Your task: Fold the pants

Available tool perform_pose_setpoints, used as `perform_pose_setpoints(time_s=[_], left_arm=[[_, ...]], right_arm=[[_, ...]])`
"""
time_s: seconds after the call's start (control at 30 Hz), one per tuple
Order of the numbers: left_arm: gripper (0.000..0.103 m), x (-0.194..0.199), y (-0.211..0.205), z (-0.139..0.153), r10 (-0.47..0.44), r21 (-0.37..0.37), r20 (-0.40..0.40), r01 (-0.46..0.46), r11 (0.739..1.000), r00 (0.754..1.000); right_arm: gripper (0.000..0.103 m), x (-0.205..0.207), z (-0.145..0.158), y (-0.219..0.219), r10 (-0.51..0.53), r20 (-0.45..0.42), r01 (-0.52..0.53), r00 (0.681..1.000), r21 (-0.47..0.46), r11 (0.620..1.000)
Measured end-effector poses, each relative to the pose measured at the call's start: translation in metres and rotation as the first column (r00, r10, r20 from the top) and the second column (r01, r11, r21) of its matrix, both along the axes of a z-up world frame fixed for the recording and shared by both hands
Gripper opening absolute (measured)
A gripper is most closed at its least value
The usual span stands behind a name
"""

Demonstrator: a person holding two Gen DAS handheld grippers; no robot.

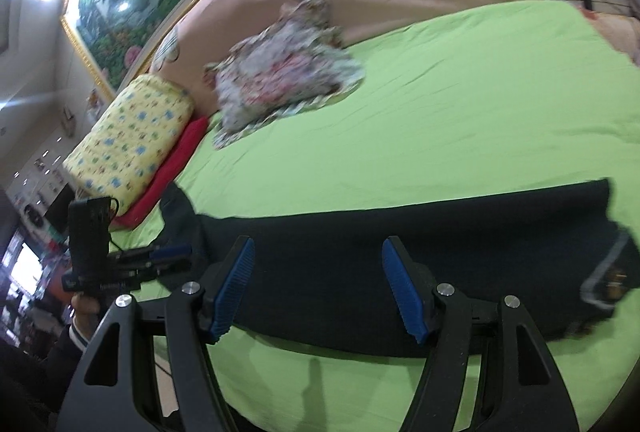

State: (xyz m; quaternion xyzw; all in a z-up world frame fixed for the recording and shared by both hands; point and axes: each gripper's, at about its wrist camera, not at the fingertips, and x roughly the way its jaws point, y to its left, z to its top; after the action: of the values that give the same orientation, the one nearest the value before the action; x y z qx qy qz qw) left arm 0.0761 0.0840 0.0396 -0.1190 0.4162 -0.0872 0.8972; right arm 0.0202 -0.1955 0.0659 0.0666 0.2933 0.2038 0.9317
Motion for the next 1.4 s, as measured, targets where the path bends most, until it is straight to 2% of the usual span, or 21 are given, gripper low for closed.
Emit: perform_pose_setpoints(time_s=[0.17,0.33,0.43,0.63,0.77,0.97,1.03,1.13,1.3,1.4], left_arm=[[0.056,-0.016,0.053,0.005,0.094,-0.011,0.015,-0.094,0.996,0.995],[0.063,-0.028,0.105,0.013,0.182,0.020,0.025,-0.182,0.983,0.983],[0.070,-0.032,0.135,0.018,0.210,0.029,0.028,-0.211,0.977,0.977],[0.074,-0.024,0.181,0.022,0.219,0.069,0.005,-0.219,0.973,0.976],[0.076,-0.008,0.210,0.022,0.192,0.045,-0.018,-0.191,0.980,0.981],[0.080,0.033,0.248,0.015,0.056,-0.078,-0.064,-0.061,0.995,0.996],[0.080,0.048,0.261,0.009,-0.002,-0.140,-0.095,-0.011,0.990,0.996],[0.080,0.069,0.274,-0.002,-0.052,-0.187,-0.138,0.026,0.982,0.989],[0.081,0.093,0.276,-0.019,-0.145,-0.255,-0.181,0.096,0.962,0.973],[0.080,0.100,0.268,-0.022,-0.180,-0.260,-0.186,0.128,0.957,0.966]], right_arm=[[0.067,0.014,-0.009,0.031,0.075,-0.046,-0.075,0.996,0.000,0.997],[0.067,0.026,-0.018,0.061,0.149,-0.091,-0.149,0.985,0.002,0.989],[0.067,0.033,-0.024,0.081,0.194,-0.120,-0.195,0.974,0.002,0.981],[0.067,0.049,-0.036,0.117,0.268,-0.172,-0.272,0.948,0.001,0.962],[0.067,0.059,-0.042,0.141,0.312,-0.202,-0.320,0.928,-0.009,0.947],[0.067,0.077,-0.053,0.173,0.368,-0.261,-0.386,0.892,-0.020,0.922],[0.067,0.083,-0.056,0.183,0.383,-0.280,-0.405,0.880,-0.023,0.914],[0.067,0.091,-0.059,0.198,0.414,-0.302,-0.442,0.859,-0.029,0.896],[0.067,0.104,-0.067,0.219,0.438,-0.336,-0.478,0.834,-0.041,0.878],[0.067,0.110,-0.074,0.228,0.448,-0.360,-0.494,0.818,-0.044,0.868]])
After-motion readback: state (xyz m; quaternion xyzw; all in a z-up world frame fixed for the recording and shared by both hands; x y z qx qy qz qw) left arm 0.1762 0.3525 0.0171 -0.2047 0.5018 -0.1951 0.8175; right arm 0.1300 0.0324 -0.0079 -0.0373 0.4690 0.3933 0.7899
